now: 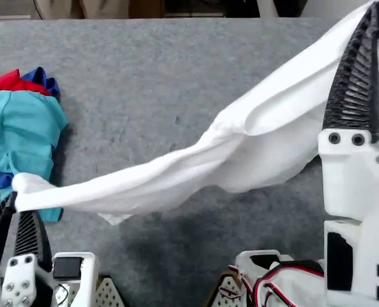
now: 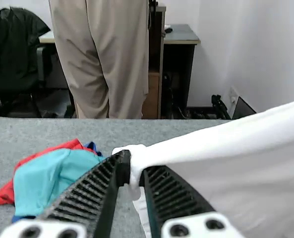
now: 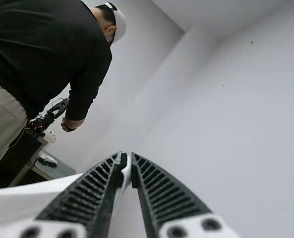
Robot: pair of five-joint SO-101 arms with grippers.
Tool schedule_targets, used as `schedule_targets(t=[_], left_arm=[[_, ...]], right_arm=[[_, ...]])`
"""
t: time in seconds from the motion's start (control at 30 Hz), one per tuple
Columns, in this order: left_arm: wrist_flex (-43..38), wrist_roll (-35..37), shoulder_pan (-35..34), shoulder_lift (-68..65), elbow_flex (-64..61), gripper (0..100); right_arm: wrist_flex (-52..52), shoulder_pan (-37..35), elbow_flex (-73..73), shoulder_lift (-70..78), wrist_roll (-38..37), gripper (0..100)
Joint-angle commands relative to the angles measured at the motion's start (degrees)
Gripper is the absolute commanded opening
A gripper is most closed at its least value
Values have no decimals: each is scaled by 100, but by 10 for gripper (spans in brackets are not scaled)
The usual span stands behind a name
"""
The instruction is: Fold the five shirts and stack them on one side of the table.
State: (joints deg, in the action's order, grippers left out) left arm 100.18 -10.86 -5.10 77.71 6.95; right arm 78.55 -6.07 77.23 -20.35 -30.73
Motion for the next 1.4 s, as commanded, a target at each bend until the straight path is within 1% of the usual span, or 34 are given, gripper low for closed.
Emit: schedule_targets(t=[0.0,0.17,0.4,0.43,0.57,0.63,0.7,0.9,1.13,1.27,1.37], left_arm=[[53,-114,-53,-567,747,18],[53,-79,-53,-1262,1705,18],[62,-79,-79,-1464,2268,18],[62,-97,-167,-1455,2286,18],[62,-105,-923,-1455,2549,18],[62,-105,-1125,-1446,2760,18],[62,-105,-1152,-1376,2927,18],[62,-114,-1213,-892,2831,18],[62,-114,-1213,-637,2277,18],[53,-105,-1213,-593,2163,18],[44,-79,-1196,-646,2084,18]], right_arm=[[0,-66,-31,22,-62,4],[62,-84,-31,4,-18,4],[404,-92,4,-4,-9,3],[404,-92,13,-13,-9,3],[396,-92,-4,-84,-9,3],[404,-92,-22,-198,-9,3],[404,-92,-22,-312,-9,3],[492,-92,-31,-400,-18,3],[571,-92,-101,-365,-18,4],[563,-479,-532,-374,-70,4],[536,-523,-963,-374,-70,4]])
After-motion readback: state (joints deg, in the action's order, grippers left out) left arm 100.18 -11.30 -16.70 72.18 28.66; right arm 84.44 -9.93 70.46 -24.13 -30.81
